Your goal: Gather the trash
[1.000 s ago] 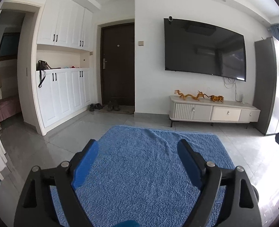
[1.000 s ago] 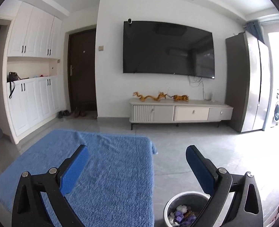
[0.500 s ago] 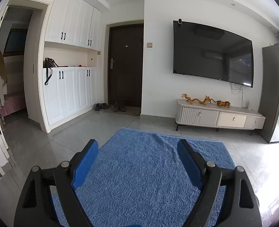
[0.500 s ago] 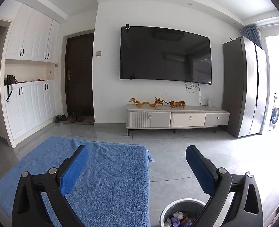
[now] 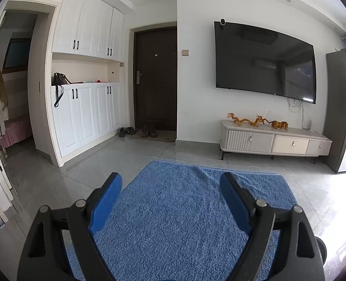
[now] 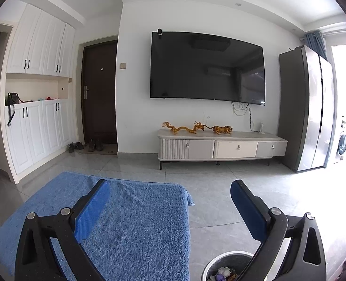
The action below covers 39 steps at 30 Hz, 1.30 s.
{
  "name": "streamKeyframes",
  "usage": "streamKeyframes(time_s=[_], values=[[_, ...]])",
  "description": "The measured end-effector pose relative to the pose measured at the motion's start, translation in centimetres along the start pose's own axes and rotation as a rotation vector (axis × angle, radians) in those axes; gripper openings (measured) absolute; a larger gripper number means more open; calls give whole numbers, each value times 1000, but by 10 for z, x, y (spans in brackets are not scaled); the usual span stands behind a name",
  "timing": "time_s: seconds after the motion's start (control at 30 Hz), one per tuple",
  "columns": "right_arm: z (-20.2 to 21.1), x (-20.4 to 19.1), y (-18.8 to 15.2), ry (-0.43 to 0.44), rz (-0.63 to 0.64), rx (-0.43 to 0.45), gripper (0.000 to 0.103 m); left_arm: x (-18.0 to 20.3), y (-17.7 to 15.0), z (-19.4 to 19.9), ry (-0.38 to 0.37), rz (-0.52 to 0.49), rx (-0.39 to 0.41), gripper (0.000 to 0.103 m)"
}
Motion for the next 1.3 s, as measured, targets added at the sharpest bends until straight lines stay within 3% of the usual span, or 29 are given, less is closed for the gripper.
streamKeyframes(time_s=[0.73, 1.3], values=[[-51, -9, -16, -4, -14, -101, 103, -8, -6, -51, 5, -8, -76, 85], [-46, 1, -18, -9, -23, -109, 103, 4, -5, -44, -12, -25, -82, 85]])
Point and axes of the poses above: each gripper's, at about its wrist camera, not at the fingertips, and z roughly against the way its jaws point, x to its right, y to its top, the point moved 2 cm from there along -z, roughly the way its jaws point, and after that the axes turned 10 degrees about -y, right-handed, at the moved point
